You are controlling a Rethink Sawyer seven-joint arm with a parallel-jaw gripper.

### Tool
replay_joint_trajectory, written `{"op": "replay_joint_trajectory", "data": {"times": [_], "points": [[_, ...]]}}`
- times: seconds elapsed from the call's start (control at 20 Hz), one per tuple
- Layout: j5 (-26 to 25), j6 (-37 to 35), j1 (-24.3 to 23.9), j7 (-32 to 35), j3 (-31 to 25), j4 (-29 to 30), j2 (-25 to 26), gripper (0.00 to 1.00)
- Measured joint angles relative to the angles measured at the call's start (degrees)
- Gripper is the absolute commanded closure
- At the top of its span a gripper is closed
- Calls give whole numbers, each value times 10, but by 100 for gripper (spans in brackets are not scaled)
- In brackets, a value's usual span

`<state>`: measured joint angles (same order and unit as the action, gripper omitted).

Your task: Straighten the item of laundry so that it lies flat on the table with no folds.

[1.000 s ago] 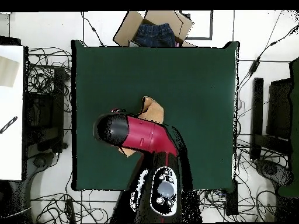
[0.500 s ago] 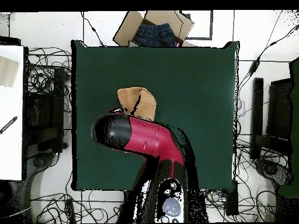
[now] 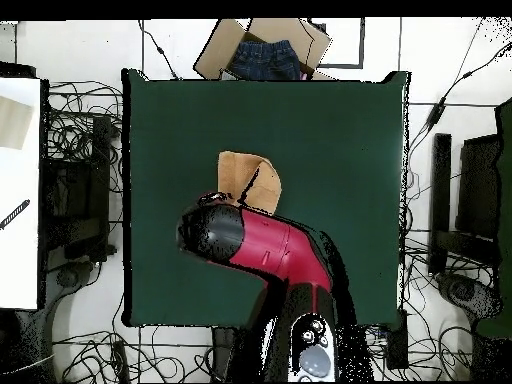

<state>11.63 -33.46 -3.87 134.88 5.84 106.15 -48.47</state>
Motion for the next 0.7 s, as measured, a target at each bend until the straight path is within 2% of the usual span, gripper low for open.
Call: {"op": "replay_joint_trajectory", "data": {"times": [0.3, 0.7], "points": [[0, 6, -13, 0, -8, 8, 0, 100], [-2, 8, -109, -1, -91, 11, 23, 100]]}}
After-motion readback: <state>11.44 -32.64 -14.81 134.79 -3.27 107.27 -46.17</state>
